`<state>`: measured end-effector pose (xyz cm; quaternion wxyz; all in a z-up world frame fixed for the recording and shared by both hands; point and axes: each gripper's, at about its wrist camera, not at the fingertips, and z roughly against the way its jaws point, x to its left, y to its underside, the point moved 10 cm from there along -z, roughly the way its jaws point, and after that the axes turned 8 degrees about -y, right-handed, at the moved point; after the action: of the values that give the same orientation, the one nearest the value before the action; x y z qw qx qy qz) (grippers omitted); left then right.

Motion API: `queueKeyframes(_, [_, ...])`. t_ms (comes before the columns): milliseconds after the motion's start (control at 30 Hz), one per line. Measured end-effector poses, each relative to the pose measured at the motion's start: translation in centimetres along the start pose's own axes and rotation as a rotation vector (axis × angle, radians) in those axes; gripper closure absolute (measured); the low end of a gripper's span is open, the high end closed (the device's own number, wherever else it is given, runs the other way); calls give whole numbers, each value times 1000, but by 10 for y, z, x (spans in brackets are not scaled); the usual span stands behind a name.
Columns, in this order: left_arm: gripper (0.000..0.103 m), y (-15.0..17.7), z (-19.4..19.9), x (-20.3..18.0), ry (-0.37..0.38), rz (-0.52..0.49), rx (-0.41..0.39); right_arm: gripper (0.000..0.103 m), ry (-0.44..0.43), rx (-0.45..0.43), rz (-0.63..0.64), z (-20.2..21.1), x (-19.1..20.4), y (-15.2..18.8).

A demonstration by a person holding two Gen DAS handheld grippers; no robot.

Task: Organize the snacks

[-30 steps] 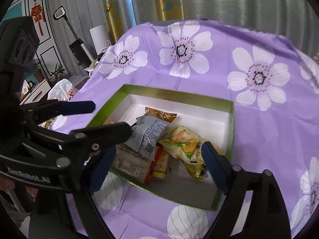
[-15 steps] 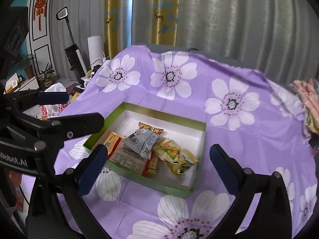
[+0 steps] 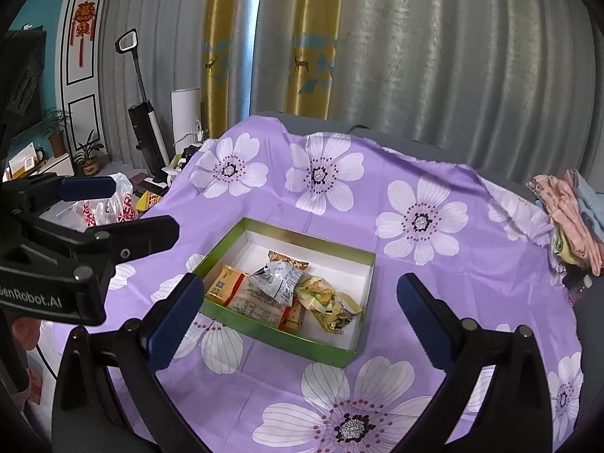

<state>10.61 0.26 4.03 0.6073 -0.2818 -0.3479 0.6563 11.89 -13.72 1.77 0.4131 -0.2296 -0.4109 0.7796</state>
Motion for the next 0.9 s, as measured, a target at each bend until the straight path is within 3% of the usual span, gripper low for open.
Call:
queueKeyframes(400, [1, -9, 29, 15, -56, 12, -60, 0, -12, -22, 19, 17, 16, -12])
queueKeyframes(900, [1, -13, 18, 18, -102, 15, -29, 0, -17, -17, 1, 23, 13, -26])
